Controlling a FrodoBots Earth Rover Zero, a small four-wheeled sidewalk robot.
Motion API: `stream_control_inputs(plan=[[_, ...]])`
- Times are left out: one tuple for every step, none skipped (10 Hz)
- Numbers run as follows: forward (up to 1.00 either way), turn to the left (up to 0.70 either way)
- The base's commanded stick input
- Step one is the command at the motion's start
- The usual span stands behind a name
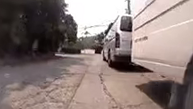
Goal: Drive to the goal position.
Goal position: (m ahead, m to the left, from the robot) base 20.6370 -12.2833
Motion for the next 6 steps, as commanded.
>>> stream_control_inputs(plan=[[0.85, 0.34], [0.85, 0.21], [0.85, 0.11], [0.85, 0.03], [0.85, 0.00], [0.85, 0.00]])
